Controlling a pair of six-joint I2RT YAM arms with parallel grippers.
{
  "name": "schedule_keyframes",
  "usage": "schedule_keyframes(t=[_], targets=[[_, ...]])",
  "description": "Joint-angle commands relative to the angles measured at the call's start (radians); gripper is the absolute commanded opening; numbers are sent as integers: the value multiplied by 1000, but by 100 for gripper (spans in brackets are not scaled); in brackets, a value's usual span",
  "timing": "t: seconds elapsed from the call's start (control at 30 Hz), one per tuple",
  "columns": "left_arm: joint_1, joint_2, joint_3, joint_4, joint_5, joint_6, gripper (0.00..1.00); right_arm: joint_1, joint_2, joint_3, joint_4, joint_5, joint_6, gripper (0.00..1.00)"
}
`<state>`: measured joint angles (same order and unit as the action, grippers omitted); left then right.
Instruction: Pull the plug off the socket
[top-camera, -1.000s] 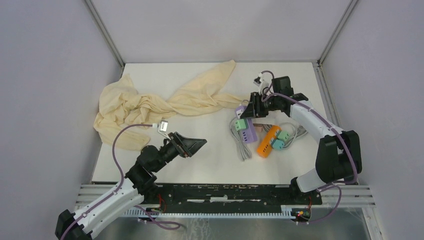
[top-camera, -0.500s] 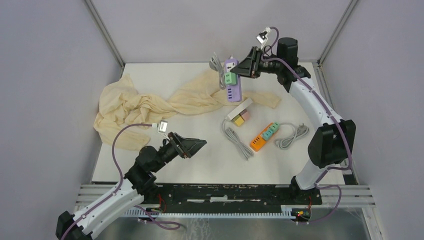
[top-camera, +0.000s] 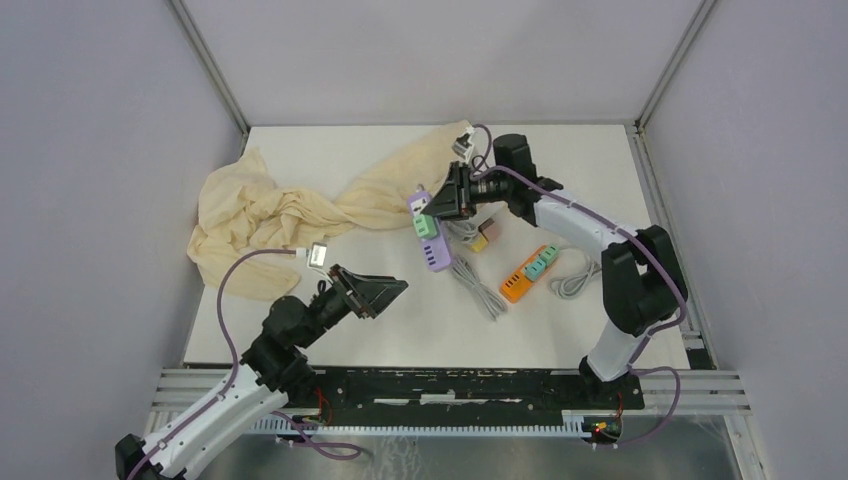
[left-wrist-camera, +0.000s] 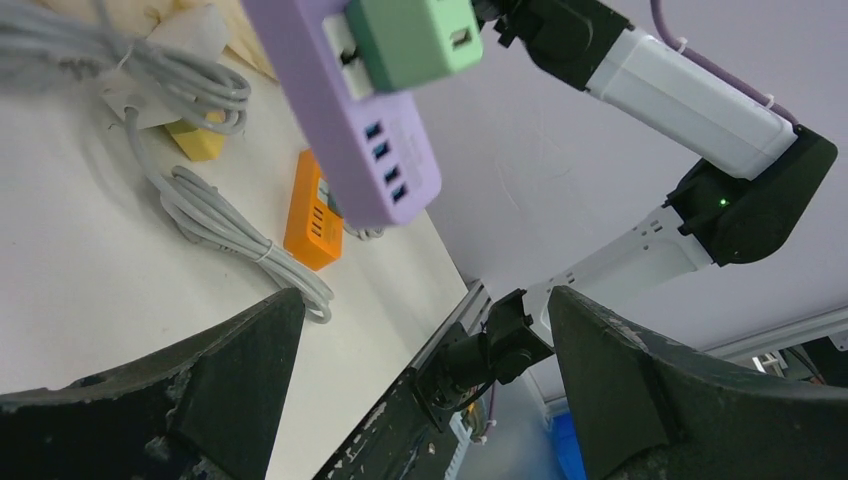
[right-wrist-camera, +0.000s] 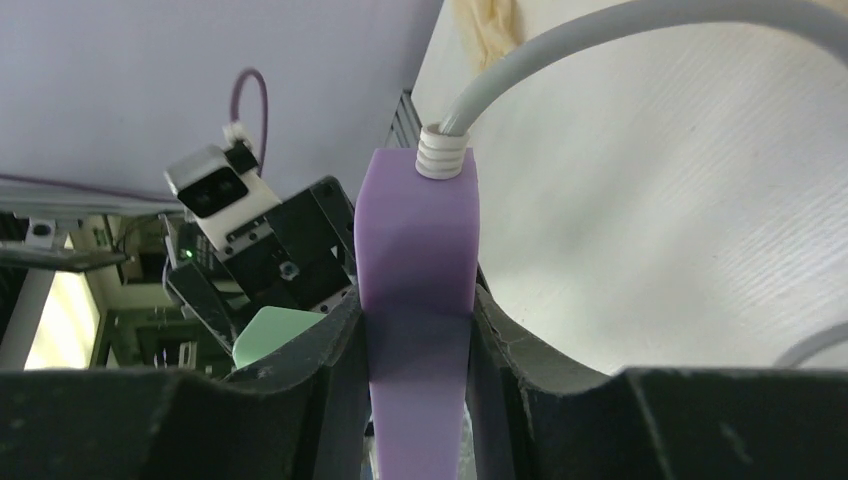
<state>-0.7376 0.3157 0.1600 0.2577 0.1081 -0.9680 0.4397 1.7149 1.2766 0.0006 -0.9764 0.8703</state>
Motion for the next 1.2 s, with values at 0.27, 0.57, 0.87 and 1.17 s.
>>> schedule_keyframes(t=[0.27, 0.57, 0.87, 1.17], targets=[[-3, -125, 112, -257, -169, 39, 96, 155, 80, -87, 286, -237, -127, 3], [-3, -48, -41, -39, -168, -124, 86, 153, 150, -151, 293, -313, -165, 5], [-2, 74, -40, 101, -164, -75, 80, 153, 124, -136, 295, -335, -157, 5], [1, 133, -50, 243, -240, -55, 80, 152, 59, -131, 295, -359, -160, 6]])
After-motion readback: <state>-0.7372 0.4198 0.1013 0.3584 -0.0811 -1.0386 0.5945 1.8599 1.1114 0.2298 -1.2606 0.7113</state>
